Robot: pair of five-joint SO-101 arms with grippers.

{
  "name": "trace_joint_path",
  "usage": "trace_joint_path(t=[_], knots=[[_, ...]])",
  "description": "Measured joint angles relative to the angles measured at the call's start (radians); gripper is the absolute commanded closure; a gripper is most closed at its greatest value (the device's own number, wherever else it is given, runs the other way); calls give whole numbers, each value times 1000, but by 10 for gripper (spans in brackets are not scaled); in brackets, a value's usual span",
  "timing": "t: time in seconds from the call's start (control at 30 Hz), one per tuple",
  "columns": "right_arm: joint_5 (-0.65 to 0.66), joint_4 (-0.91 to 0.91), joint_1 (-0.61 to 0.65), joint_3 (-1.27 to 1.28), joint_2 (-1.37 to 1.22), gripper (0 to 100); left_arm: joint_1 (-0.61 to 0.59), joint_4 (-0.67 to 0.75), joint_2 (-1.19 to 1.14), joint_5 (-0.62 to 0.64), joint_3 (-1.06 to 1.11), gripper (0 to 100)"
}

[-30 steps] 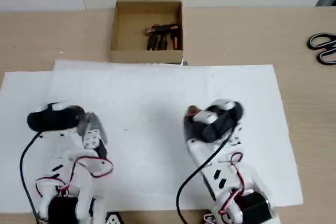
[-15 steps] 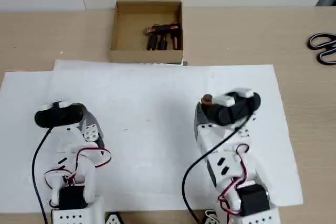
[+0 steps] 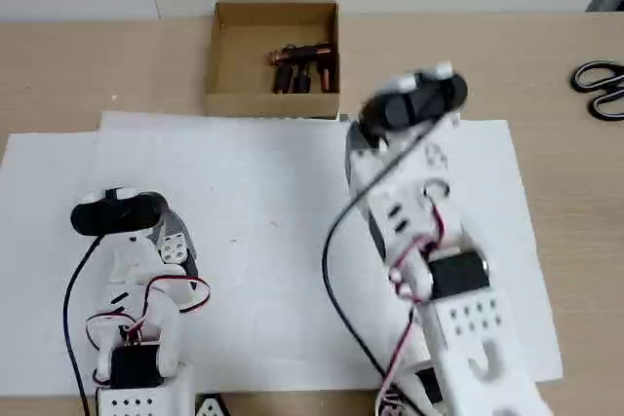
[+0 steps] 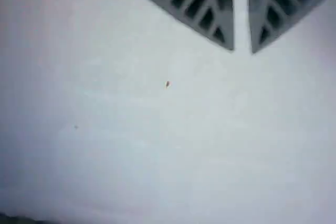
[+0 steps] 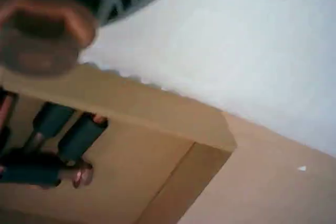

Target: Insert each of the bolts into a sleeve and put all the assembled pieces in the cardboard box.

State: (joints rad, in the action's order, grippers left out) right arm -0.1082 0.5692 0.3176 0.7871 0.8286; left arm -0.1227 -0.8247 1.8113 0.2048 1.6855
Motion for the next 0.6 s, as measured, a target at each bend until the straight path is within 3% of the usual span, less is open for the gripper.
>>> trace_joint_path(t=[0.6], knots=[[0,-135,0,-809,-967,995,5,-64,0,0,0,994]])
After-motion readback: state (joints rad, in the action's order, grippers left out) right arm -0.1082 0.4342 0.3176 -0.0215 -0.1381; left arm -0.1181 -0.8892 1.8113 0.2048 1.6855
